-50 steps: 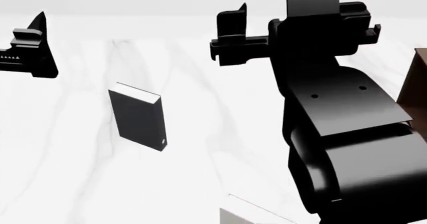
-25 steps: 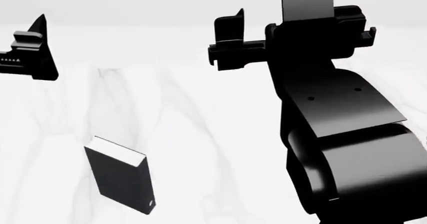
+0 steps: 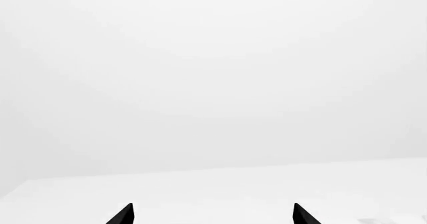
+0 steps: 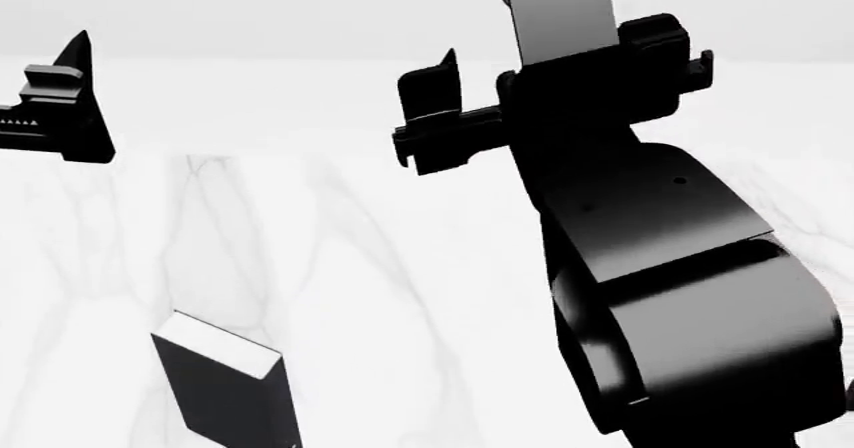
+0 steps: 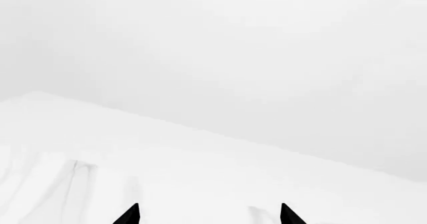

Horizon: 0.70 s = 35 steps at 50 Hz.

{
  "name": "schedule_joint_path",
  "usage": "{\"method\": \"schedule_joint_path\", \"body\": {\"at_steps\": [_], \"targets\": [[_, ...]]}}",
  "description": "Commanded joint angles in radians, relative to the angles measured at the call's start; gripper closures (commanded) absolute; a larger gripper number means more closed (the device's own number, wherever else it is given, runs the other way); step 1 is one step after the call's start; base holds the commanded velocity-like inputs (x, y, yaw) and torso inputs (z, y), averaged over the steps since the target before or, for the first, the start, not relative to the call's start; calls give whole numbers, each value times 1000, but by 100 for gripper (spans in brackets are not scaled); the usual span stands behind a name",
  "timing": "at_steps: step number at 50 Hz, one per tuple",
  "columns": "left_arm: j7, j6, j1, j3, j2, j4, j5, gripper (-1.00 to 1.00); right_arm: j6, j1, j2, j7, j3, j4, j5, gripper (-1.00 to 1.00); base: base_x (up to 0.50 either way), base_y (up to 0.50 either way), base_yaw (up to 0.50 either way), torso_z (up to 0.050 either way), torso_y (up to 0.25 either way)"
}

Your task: Pick up the book on the left and place it on top of the shelf.

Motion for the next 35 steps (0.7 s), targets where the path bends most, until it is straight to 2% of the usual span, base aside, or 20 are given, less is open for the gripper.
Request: {"method": "schedule_joint_path", "body": {"at_steps": [1, 6, 8, 10, 13, 14, 35], "targets": [[-3, 0, 1, -4, -4, 2, -6, -100, -5, 48, 50, -215, -137, 85, 91, -100, 0, 0, 0, 0, 0], [-3, 1, -1, -4, -5, 0, -7, -100, -46, 70, 79, -311, -215, 111, 103, -100, 0, 0, 0, 0, 0], [-3, 3, 0, -4, -5, -2, -8, -100, -97, 85, 95, -443, -268, 159, 136, -100, 0, 0, 0, 0, 0], [-3, 3, 1, -4, -6, -2, -9, -100, -96, 89, 91, -454, -271, 174, 142, -100, 0, 0, 0, 0, 0], [-4, 3, 4, -5, -7, -1, -10, -100, -83, 73, 114, -530, -292, 129, 191, -100, 0, 0, 0, 0, 0], [0, 9, 4, 3, -5, -14, -8, -100, -127, -17, 156, -631, -397, 8, 221, -100, 0, 0, 0, 0, 0], [-5, 8, 2, 4, -9, -12, -18, -100, -144, -28, 161, -622, -417, 6, 213, -100, 0, 0, 0, 0, 0]]}}
